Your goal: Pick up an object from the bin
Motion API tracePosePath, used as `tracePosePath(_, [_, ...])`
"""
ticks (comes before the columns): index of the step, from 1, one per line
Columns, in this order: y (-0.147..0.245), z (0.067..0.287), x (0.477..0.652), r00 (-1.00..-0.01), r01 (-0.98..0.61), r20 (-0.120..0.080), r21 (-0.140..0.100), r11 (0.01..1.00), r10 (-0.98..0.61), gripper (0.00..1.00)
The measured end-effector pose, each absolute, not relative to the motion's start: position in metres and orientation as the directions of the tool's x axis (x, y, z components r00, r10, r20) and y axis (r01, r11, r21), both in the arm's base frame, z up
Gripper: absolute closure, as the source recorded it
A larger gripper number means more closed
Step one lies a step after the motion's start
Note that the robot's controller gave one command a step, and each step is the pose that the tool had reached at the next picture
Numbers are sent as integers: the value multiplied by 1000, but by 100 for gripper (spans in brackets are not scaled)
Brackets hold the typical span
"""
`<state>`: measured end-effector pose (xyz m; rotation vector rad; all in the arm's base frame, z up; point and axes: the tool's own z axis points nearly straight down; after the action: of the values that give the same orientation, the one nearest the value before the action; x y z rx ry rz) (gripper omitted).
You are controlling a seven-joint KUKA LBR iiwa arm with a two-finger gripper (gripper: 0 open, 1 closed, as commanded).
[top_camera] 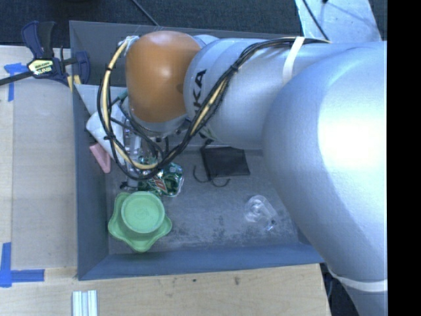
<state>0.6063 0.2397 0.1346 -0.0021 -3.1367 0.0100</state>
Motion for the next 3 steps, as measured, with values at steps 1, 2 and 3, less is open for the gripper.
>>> tracePosePath(1, [240,136,606,-1000,2,4,-5,1000,2,0])
tracePosePath(2, [194,89,615,-988,151,-8,-1,988,151,0])
tracePosePath(3, [184,101,610,-982,187,-2,0,982,187,0])
